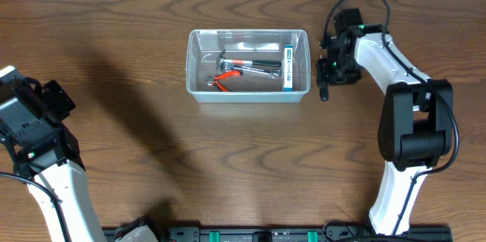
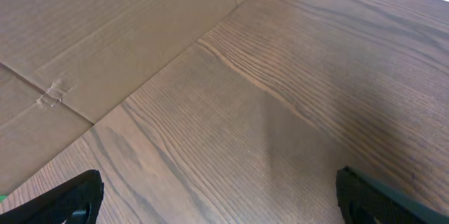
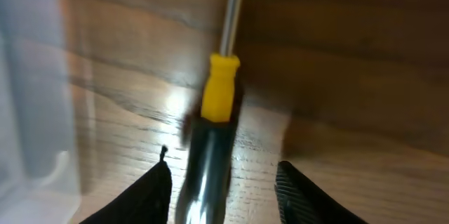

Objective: Pack container
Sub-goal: 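Move the right gripper to the yellow-black screwdriver and grasp it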

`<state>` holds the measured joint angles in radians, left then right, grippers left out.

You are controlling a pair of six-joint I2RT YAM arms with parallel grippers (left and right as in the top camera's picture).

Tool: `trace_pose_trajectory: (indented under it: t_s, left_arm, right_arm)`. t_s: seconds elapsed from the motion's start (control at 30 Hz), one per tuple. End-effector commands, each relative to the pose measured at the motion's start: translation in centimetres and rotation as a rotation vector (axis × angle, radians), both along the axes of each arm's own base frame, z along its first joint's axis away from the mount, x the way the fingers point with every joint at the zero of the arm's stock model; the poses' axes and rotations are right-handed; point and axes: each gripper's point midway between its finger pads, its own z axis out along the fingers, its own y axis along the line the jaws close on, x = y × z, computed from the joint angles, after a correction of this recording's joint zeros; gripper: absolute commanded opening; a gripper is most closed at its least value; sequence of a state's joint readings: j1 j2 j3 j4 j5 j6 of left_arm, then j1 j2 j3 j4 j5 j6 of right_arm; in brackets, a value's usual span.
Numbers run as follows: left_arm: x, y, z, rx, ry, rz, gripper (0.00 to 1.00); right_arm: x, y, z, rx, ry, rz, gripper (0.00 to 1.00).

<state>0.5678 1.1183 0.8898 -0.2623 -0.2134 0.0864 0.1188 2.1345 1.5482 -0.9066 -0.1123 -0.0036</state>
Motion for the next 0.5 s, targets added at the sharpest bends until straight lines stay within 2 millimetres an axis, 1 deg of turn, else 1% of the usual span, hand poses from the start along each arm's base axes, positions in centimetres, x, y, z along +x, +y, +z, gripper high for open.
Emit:
trace_pose_trajectory:
  t_s: [0.0, 0.13, 0.23, 0.3, 0.4, 0.47]
  left_arm:
    - [0.02, 0.38, 0.66, 0.018, 0.001, 0.005, 0.98]
    - [0.02, 0.38, 0.66, 0.018, 0.001, 0.005, 0.98]
    - [0.02, 0.38, 0.66, 0.018, 0.001, 0.005, 0.98]
    - [0.02, 0.38, 0.66, 0.018, 0.001, 0.005, 0.98]
    - [0.02, 0.38, 0.66, 0.018, 0.001, 0.005, 0.98]
    - [0.02, 0.38, 0.66, 0.018, 0.001, 0.005, 0.98]
  right_arm:
    - [-0.95, 0.39, -1.10, -0.006, 0.024, 0.003, 0.45]
    - [-1.52, 0.30, -1.87, -0.007, 0.036, -0.014, 0.38]
    - [-1.67, 0.29, -2.08, -0.007, 0.040, -0.019, 0.29]
    - [-1.65, 0.28, -2.08, -0.007, 0.039, -0.019, 0.27]
    - [-1.65, 0.27, -2.08, -0.007, 0.039, -0.019, 0.21]
    - [-1.65, 0.27, -2.08, -0.007, 0.039, -0.019, 0.19]
